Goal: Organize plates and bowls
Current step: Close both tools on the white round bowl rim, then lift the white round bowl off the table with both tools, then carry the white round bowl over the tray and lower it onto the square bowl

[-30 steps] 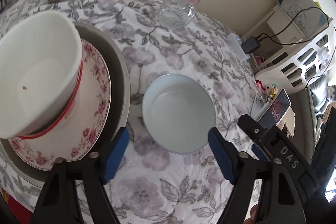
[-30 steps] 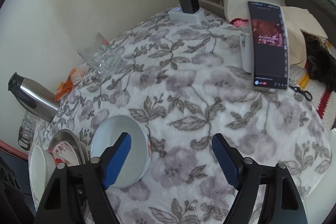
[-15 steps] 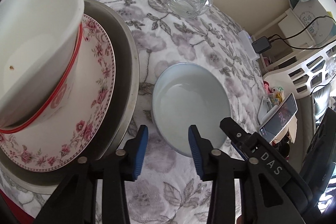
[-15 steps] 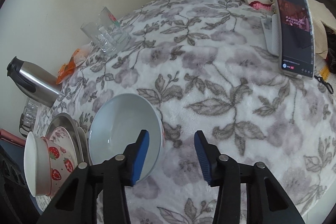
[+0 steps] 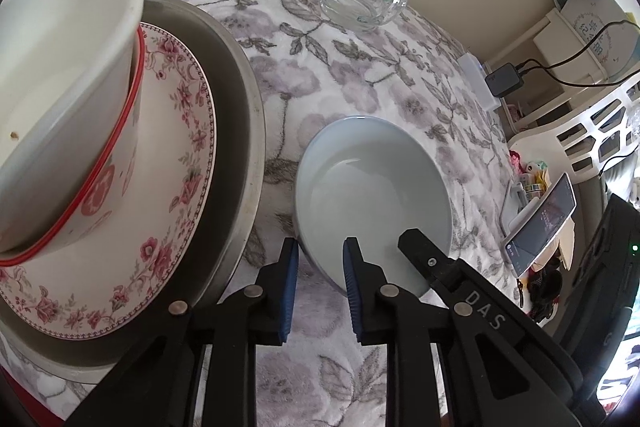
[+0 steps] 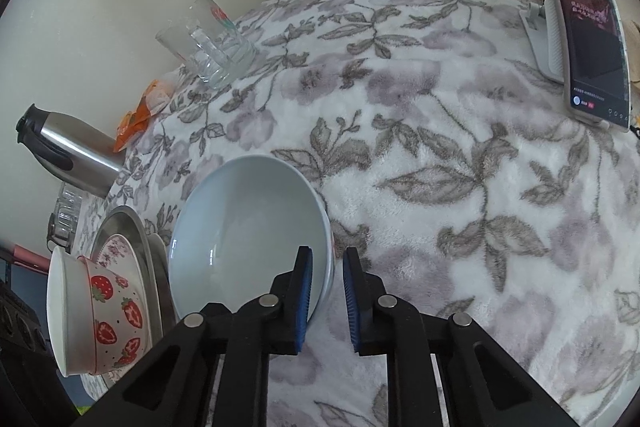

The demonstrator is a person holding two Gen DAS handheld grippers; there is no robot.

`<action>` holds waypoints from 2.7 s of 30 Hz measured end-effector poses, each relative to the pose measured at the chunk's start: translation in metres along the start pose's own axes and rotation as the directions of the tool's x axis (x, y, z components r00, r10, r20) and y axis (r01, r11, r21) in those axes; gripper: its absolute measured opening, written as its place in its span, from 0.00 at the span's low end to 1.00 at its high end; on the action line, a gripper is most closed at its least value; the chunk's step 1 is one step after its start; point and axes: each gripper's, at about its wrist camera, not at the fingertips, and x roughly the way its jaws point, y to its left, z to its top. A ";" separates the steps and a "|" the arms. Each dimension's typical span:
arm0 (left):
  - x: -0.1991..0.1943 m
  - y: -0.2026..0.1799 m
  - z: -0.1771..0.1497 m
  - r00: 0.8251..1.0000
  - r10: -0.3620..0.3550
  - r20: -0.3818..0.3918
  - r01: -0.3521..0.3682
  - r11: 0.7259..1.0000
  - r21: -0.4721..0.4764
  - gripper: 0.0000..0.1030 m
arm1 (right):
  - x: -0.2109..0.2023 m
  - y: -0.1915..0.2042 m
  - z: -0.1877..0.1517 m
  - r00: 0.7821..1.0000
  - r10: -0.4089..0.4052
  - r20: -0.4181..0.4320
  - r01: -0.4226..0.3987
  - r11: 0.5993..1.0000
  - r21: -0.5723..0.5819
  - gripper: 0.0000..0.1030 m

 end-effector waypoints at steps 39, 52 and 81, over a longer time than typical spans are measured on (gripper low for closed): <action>0.002 -0.014 0.004 1.000 -0.016 0.027 0.014 0.995 0.100 0.21 | -0.019 -0.007 0.004 0.999 0.022 0.039 -0.022 1.000 0.010 0.09; -0.058 -0.032 0.007 0.986 -0.106 0.126 0.084 0.982 0.167 0.21 | -0.085 0.012 0.011 0.981 0.062 0.186 -0.056 0.998 -0.037 0.09; -0.162 0.029 0.025 0.947 -0.165 0.276 0.130 0.981 0.141 0.21 | -0.131 0.114 -0.015 0.959 0.162 0.234 -0.119 0.975 -0.185 0.10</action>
